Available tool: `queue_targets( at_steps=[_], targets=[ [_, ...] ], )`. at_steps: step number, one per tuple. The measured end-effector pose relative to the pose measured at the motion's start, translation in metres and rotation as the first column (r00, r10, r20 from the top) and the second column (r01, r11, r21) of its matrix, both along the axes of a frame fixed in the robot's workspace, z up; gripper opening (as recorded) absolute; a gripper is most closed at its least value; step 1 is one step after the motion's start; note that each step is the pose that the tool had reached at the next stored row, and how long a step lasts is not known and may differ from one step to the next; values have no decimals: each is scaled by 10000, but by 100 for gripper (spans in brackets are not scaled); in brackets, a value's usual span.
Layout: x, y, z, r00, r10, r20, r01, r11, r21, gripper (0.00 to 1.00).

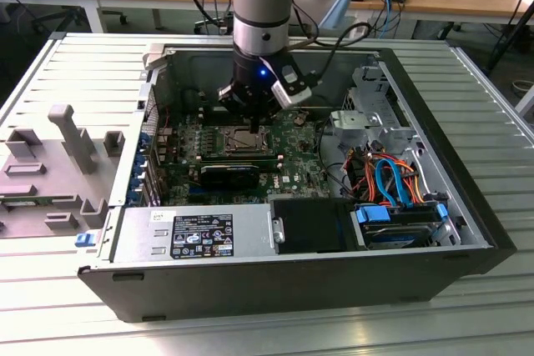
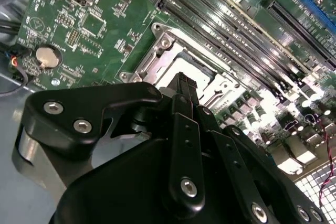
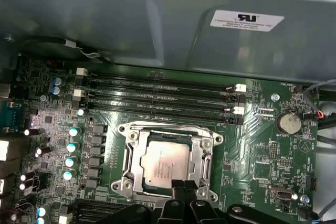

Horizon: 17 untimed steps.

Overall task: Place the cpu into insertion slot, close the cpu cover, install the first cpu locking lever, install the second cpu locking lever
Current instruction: 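Install the second cpu locking lever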

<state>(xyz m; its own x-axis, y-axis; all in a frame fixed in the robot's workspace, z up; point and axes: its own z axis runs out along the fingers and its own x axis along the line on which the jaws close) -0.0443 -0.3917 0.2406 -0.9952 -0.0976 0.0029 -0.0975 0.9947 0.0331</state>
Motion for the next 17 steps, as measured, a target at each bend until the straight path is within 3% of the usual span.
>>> queue_targets(
  at_steps=[3,14,17],
  targets=[
    [74,-33,-26,10000,-17,-1,17,10000,-4,11],
    [109,-296,-70,10000,-29,-2,29,10000,-25,11],
    [155,-332,-123,10000,-38,-1,38,10000,-24,11]
  ],
)
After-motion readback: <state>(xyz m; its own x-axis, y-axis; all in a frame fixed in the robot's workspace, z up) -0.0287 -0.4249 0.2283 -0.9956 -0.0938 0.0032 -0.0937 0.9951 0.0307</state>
